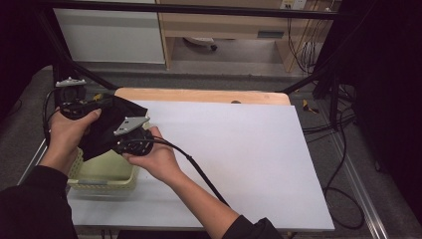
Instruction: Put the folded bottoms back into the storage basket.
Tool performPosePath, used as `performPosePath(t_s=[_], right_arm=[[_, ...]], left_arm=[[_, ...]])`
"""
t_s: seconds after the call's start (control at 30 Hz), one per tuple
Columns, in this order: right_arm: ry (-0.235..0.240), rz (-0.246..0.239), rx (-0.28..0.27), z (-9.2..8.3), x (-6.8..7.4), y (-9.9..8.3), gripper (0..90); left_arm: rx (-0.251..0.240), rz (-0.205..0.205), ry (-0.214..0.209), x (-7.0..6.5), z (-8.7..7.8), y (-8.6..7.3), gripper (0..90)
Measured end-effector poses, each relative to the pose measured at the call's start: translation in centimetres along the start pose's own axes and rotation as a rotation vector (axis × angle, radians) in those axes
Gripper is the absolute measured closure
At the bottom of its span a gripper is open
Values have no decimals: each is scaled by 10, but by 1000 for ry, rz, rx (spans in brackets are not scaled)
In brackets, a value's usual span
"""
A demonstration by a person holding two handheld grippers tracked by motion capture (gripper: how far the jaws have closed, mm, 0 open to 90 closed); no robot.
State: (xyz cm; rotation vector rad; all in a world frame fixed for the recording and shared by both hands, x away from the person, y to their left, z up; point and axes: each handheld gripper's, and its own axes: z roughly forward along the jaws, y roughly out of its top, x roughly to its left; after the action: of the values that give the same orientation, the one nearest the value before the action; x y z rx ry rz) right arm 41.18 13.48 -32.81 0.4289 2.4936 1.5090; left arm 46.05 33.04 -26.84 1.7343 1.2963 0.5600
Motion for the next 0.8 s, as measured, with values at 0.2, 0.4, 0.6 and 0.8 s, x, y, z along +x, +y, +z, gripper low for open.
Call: performPosePath(t_s=[0.2,0.4,0.6,0.8], right_arm=[[11,-1,-7,3,4,1,759],[14,0,-5,7,6,-1,758],[14,-15,3,11,9,-3,759],[19,-11,8,14,10,-5,758]], left_arm=[[0,4,11,2,-3,1,811],[11,11,27,5,-2,-1,811],[18,6,32,9,-1,-6,811],[21,1,38,14,-2,-8,812]])
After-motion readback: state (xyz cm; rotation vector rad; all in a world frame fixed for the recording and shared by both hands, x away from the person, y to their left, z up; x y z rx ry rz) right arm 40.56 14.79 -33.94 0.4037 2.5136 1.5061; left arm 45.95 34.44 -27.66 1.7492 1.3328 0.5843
